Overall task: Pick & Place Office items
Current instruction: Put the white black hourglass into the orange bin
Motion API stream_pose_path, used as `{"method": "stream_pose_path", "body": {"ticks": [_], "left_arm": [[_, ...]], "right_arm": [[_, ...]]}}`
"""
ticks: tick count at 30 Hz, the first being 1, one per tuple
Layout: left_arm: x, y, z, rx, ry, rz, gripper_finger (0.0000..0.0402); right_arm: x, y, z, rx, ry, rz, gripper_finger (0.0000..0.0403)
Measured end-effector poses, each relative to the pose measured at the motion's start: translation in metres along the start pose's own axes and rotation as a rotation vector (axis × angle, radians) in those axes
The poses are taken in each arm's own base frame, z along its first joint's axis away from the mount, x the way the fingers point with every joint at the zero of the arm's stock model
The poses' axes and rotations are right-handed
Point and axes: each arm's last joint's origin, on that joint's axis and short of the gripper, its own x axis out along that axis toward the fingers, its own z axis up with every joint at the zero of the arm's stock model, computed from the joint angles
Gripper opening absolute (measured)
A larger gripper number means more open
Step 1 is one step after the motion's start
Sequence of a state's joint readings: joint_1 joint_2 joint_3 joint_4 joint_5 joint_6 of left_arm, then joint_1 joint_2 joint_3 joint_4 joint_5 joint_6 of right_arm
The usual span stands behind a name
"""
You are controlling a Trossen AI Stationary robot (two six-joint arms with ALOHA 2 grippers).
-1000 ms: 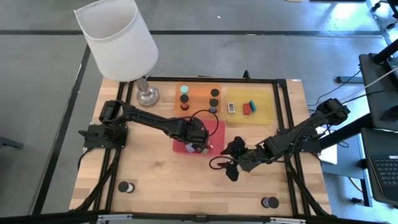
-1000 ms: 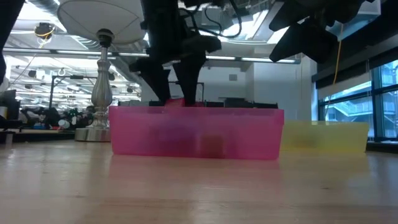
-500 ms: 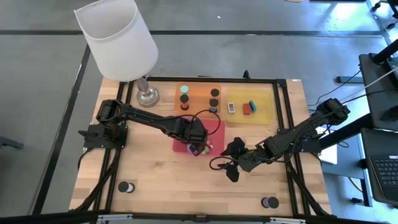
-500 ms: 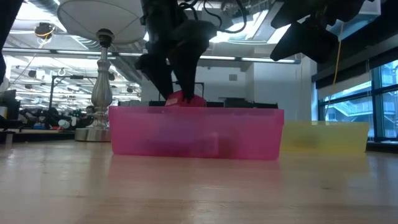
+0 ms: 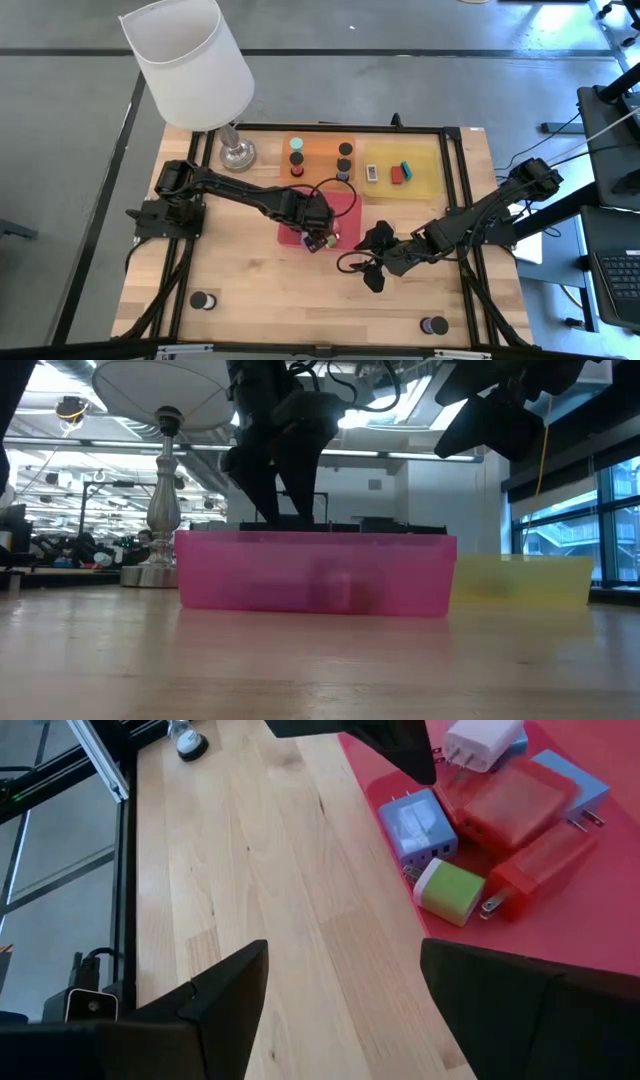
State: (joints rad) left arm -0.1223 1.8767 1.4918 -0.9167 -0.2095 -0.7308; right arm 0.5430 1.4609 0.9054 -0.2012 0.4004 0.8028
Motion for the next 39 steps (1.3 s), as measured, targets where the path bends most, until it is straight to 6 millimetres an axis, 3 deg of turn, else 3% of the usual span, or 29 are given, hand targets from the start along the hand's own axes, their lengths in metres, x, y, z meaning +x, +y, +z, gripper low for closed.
{"method": "stream_pose_path", "body": {"ticks": [9,16,21,26,33,39], "left_arm": [[-0.005,0.000,-0.001,-0.054,0.002,-0.014,0.0335],[-0.064,-0.010,-0.021,-0.079,-0.162,-0.083,0.0335],[-0.106,-0.024,-0.053,-0.100,-0.205,-0.209,0.0335],[-0.136,-0.042,-0.096,-0.024,-0.192,-0.324,0.0336],[-0.158,-0.068,-0.156,0.060,-0.143,-0.446,0.0336],[-0.170,-0.075,-0.190,0.102,-0.106,-0.491,0.0336]], "right_arm": [[0.000,0.000,0.000,0.000,-0.001,-0.001,0.0265],[0.000,0.000,0.000,0.000,-0.002,-0.002,0.0265],[0.000,0.000,0.000,0.000,-0.002,-0.001,0.0265],[0.000,0.000,0.000,0.001,-0.003,-0.001,0.0265],[0.000,0.000,0.000,0.001,-0.002,0.000,0.0265],[0.000,0.000,0.000,0.001,-0.002,-0.001,0.0265]]}}
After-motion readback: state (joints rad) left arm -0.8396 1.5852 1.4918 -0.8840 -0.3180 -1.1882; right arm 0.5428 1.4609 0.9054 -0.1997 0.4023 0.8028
